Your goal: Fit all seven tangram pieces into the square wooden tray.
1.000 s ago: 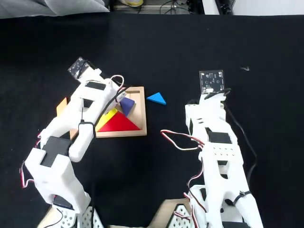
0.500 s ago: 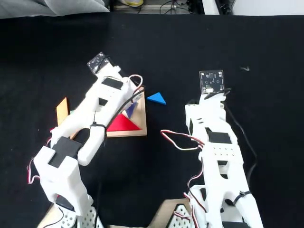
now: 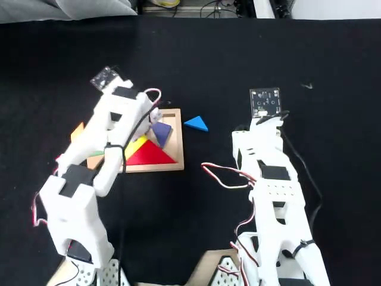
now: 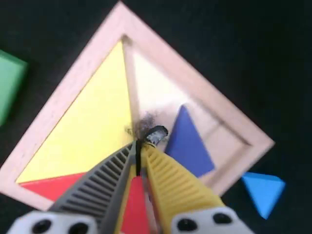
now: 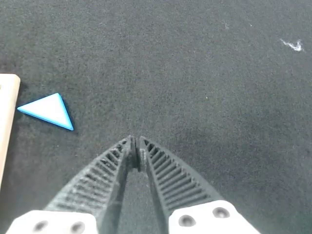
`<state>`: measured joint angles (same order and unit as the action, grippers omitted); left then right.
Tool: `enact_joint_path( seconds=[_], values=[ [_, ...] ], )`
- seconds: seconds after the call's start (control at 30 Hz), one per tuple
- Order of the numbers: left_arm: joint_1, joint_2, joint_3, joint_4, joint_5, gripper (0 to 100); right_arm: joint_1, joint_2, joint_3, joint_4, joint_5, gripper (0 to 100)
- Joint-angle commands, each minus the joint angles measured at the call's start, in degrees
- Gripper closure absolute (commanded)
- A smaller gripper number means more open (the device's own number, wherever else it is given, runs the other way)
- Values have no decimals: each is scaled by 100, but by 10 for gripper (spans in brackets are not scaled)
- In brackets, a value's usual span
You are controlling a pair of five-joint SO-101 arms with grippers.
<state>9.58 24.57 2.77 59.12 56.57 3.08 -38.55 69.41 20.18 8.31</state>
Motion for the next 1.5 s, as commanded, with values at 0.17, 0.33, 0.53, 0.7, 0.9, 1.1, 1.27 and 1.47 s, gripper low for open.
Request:
enact_joint_path(
  seconds=[0.17, 0.33, 0.53, 0.7, 0.9, 1.1, 1.27, 1.47],
  values=[
    [426, 536, -1007, 211, -26, 971, -53, -189, -40, -88, 44, 988],
    [778, 536, -1112, 413, -26, 971, -53, -189, -40, -88, 44, 988],
    [796, 536, -1112, -53, 0, 971, -53, -198, -40, -88, 44, 988],
    [787, 536, -1121, -448, 0, 971, -53, -198, -40, -88, 44, 988],
    [558, 492, -1068, -712, -18, 971, -53, -198, -40, -88, 44, 988],
    [558, 466, -1525, 668, -413, 971, -53, -198, -40, -88, 44, 988],
    [497, 466, -2580, 2514, -1011, 971, -53, -198, -40, -88, 44, 988],
    [-40, 431, -4303, 4193, -2198, 971, -53, -198, -40, -88, 26, 987]
  ],
)
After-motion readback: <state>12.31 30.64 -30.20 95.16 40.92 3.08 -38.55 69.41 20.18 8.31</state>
